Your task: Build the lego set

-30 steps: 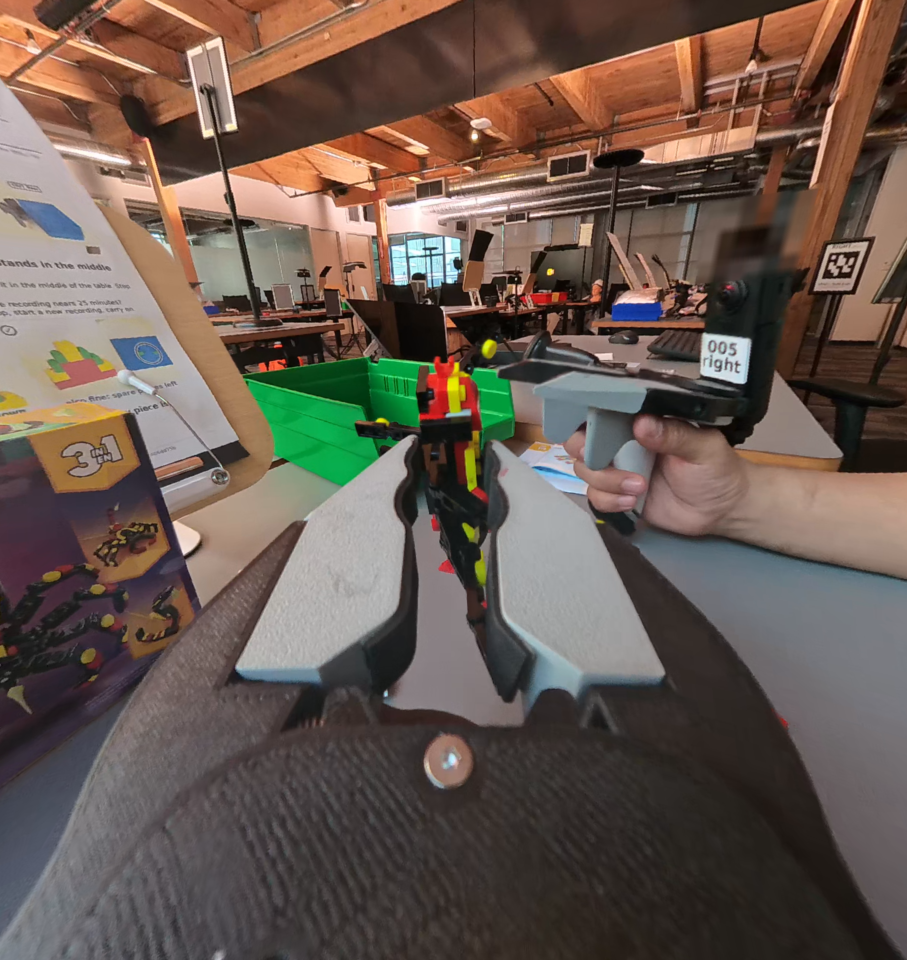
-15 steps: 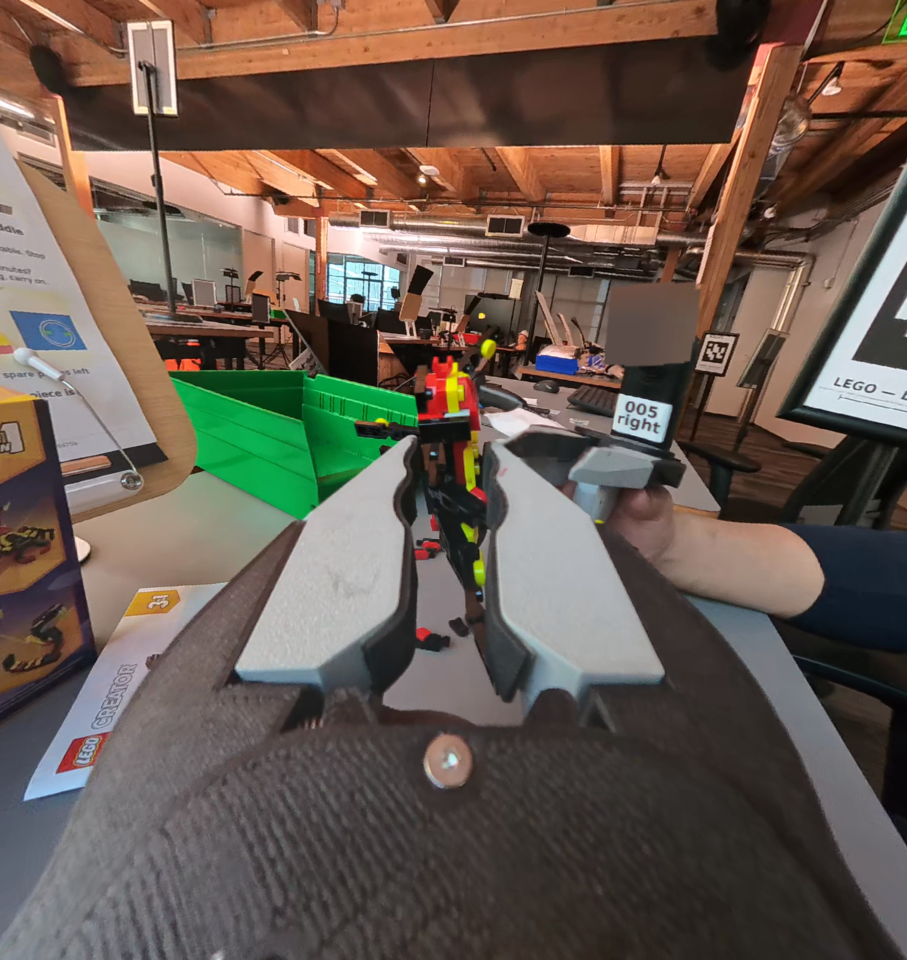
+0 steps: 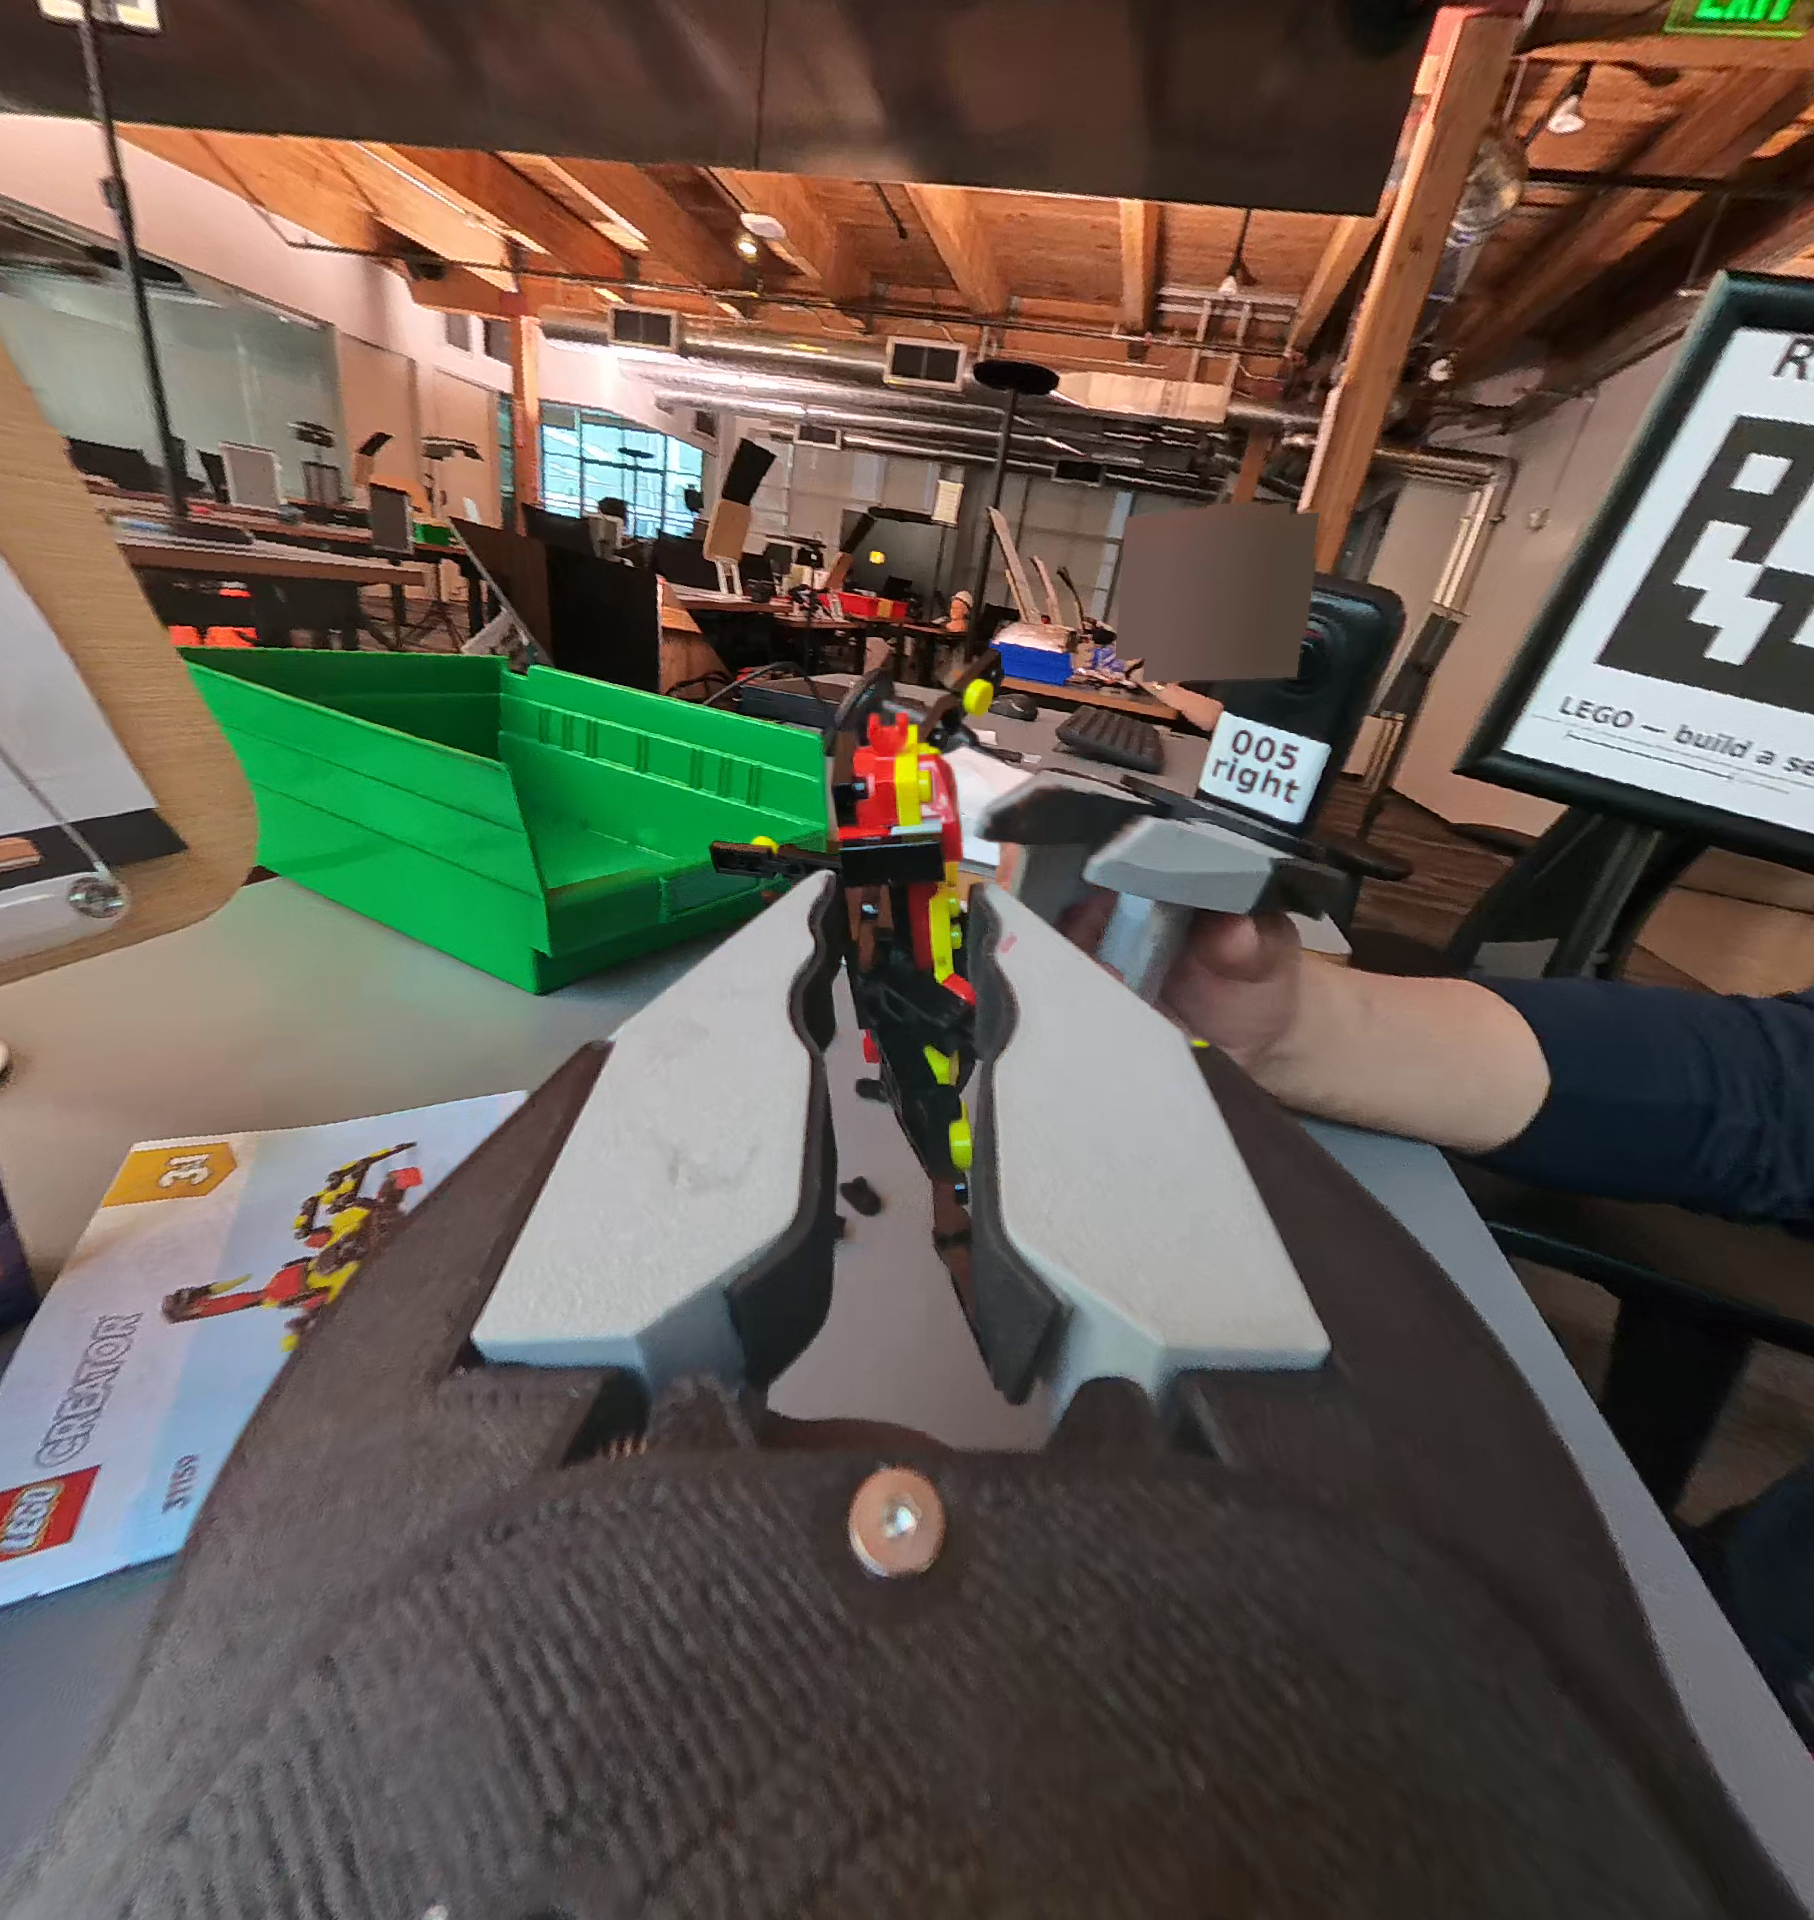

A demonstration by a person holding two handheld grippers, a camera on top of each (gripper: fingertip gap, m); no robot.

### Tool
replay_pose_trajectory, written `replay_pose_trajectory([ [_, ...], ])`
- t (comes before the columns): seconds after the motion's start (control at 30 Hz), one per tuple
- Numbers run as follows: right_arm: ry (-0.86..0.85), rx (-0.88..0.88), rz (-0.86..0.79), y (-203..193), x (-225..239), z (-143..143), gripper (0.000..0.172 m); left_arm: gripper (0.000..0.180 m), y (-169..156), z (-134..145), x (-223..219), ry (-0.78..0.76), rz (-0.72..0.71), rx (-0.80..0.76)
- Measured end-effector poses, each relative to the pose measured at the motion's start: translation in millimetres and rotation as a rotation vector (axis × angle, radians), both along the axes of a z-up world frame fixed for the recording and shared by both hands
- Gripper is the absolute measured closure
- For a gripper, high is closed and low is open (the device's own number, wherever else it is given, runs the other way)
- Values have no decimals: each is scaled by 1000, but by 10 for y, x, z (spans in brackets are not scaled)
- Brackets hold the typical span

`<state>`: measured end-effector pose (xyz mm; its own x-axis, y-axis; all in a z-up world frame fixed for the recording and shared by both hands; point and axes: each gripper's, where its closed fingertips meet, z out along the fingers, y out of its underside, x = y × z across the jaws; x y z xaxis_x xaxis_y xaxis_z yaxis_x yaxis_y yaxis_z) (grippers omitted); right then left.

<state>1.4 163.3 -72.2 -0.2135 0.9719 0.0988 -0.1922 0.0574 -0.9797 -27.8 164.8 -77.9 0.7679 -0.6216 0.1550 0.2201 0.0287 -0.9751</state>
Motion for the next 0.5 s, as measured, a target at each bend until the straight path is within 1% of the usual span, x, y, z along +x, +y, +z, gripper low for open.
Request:
replay_pose_trajectory([
  [0.13, -17, -44, 38, -13, 6, -8, 153, 160, -59, 0, 147, 27, -59, 18],
  [0.23, -44, -47, 65, -67, -22, -62, 150, 160, -127, 22, 242, 40, -112, 39],
  [0.33, -27, -81, 109, -145, -28, -61, 152, 160, -166, 15, 311, 72, -128, 67],
  [0.4, -6, -137, 156, -175, -11, -21, 152, 160, -187, 65, 312, 43, -133, 80],
  [0.43, 13, -151, 178, -186, 13, 24, 149, 160, -197, 102, 304, 10, -140, 86],
  [0.5, 73, -181, 159, -105, 77, 158, 145, 160, -192, 196, 240, -71, -133, 100],
])
